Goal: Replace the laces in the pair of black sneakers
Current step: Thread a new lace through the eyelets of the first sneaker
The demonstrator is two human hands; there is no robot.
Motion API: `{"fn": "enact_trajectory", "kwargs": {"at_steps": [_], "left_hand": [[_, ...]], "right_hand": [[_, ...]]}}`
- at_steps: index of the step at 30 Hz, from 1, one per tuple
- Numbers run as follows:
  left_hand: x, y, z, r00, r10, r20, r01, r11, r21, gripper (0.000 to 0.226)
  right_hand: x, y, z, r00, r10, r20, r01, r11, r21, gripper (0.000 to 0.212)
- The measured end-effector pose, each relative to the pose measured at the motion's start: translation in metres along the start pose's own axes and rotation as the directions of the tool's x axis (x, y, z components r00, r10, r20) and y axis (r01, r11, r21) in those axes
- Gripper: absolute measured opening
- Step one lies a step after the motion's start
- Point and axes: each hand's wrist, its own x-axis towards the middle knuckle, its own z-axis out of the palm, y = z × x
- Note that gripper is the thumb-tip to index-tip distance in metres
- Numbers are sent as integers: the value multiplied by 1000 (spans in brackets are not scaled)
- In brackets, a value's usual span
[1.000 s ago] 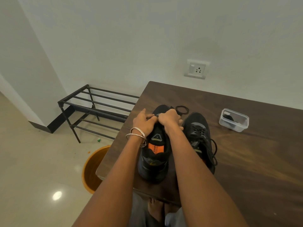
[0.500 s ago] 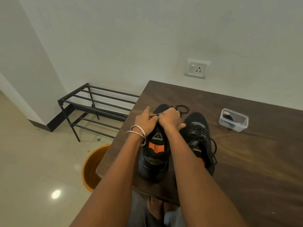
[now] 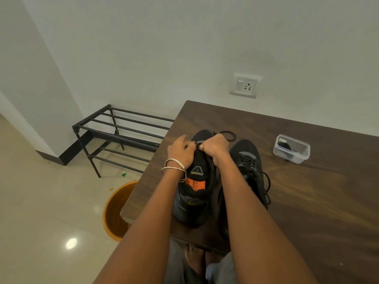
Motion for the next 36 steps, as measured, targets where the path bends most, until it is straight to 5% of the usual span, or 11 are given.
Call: {"fn": "enact_trajectory", "kwargs": {"at_steps": [16, 22, 36], "left_hand": [[12, -11, 2, 998, -51, 34, 53, 996, -74, 65], [12, -7, -1, 997, -5, 80, 13, 995, -96, 68], [14, -10, -3, 987, 150, 48, -152, 988, 23, 50]], "right_hand": [[-4, 1, 11, 999, -32, -40, 28, 995, -93, 9], [-21, -3, 6, 993, -81, -84, 62, 976, -207, 19], [-17, -7, 11, 990, 97, -99, -101, 994, -37, 19]]}}
